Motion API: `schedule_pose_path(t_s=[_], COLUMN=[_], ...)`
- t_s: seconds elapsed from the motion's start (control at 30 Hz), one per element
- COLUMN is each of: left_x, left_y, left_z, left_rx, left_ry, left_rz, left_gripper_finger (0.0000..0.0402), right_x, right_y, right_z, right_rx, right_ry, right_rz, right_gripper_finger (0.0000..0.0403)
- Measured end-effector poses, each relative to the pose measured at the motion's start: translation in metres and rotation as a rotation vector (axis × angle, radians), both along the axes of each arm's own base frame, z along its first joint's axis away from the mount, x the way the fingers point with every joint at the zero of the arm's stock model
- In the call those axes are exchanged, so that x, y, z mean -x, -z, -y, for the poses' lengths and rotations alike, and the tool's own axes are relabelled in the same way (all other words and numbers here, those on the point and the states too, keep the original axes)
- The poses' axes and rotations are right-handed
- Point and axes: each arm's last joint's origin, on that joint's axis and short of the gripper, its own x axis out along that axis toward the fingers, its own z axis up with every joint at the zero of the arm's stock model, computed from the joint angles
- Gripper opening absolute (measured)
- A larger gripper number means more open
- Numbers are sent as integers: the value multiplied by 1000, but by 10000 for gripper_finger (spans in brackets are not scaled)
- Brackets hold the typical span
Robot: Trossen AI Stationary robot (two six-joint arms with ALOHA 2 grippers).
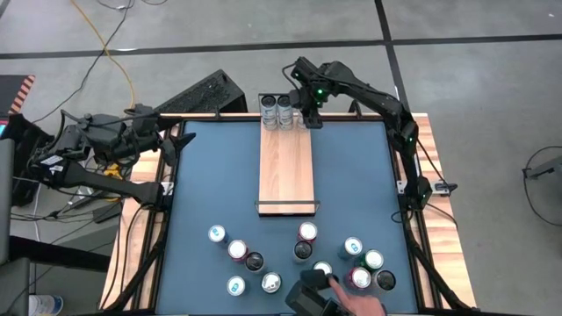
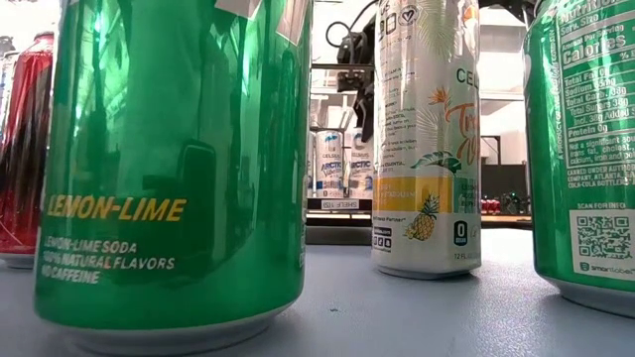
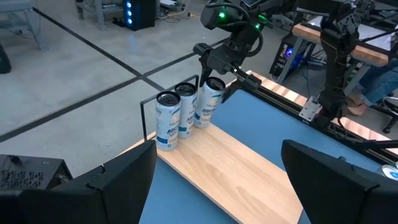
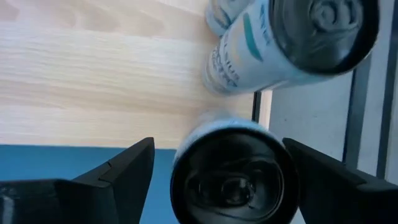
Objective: Place canned beverage on shelf
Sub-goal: Put the white blue soda can on the shelf aligned with the other white blue soda cans
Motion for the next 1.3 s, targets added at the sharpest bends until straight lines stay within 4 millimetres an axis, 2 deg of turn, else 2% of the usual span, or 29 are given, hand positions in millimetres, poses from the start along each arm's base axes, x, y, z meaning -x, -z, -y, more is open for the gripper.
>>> schedule_pose_path(t_s=[0.17, 0.5, 0.6, 0.7, 0.8, 0.9, 1.03, 1.13, 1.17, 1.3], left_x=[0, 0, 0, 1, 1, 1, 1, 1, 2, 2], left_y=[0, 0, 1, 1, 1, 1, 1, 1, 1, 1], left_z=[0, 0, 0, -1, -1, -1, -2, -2, -2, -3], left_rx=[0, -3, -7, -10, -14, -15, -15, -20, -21, -29], left_ry=[0, 0, -16, -25, -38, -54, -64, -80, -83, -110], left_rz=[-1, -5, -17, -20, -18, -14, -12, -12, -11, -9], left_gripper_finger=[332, 332, 332, 332, 332, 332, 332, 332, 332, 332], right_x=[-2, 1, 10, 18, 32, 51, 73, 82, 84, 93], right_y=[-9, -41, -54, -63, -68, -68, -69, -58, -51, -17], right_z=[1, -3, -11, -17, -14, -5, 1, 2, 2, -5], right_rx=[39, 110, 98, 62, -5, -46, -108, -189, -201, -157], right_ry=[-15, 3, 59, 198, 275, 361, 397, 381, 378, 441], right_rz=[40, 97, 123, 140, 142, 113, 136, 218, 246, 359], right_gripper_finger=[333, 333, 332, 319, 286, 232, 116, 26, 14, 13])
